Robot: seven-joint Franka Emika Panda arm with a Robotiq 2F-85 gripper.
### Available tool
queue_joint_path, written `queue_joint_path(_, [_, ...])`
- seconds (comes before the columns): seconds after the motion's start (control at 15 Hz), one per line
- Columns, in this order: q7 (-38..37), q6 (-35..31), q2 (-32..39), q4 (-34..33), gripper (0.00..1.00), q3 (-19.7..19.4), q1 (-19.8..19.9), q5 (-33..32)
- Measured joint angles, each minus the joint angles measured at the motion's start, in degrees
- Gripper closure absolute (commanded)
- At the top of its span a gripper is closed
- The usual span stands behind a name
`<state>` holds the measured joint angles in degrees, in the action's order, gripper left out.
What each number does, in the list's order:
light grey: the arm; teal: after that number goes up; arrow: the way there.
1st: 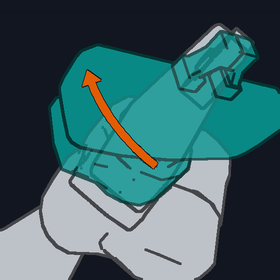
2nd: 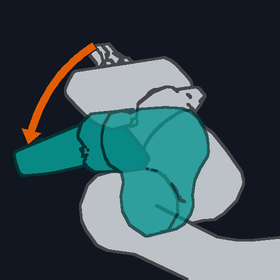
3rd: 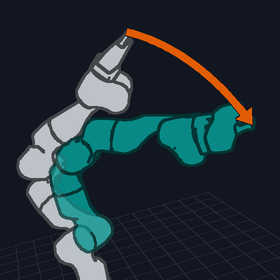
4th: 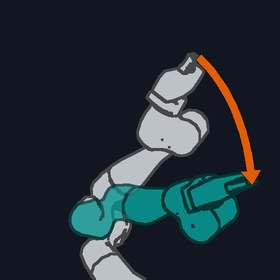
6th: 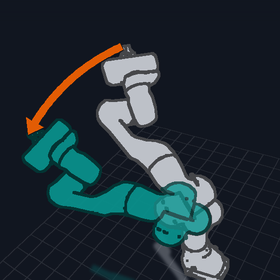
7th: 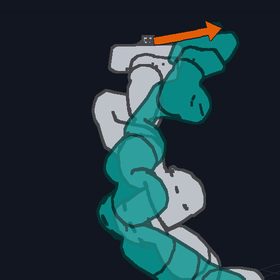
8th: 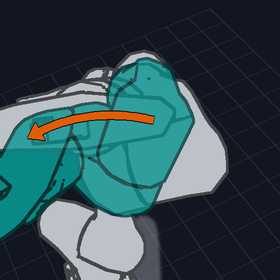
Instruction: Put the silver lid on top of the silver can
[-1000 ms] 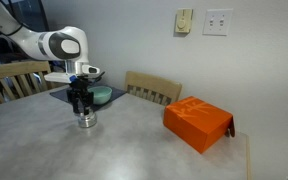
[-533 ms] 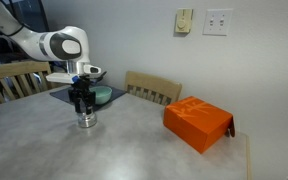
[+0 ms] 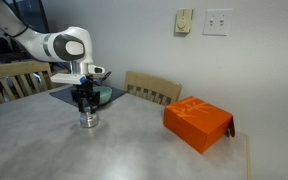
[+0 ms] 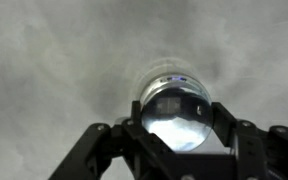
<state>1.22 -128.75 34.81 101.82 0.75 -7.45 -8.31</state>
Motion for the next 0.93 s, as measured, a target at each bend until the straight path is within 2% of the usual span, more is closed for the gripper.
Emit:
queue_joint_path(0.2, [1.92, 0.07, 0.31, -0.47, 0.56, 0.48, 0.78, 0.90])
queue_joint_path(0.6, [9.26, 0.66, 1.12, -1.16, 0.56, 3.03, 4.31, 6.77])
queue_joint_path(0.93, [10.34, 1.22, 2.35, -2.26, 0.56, 3.42, 5.03, 7.70])
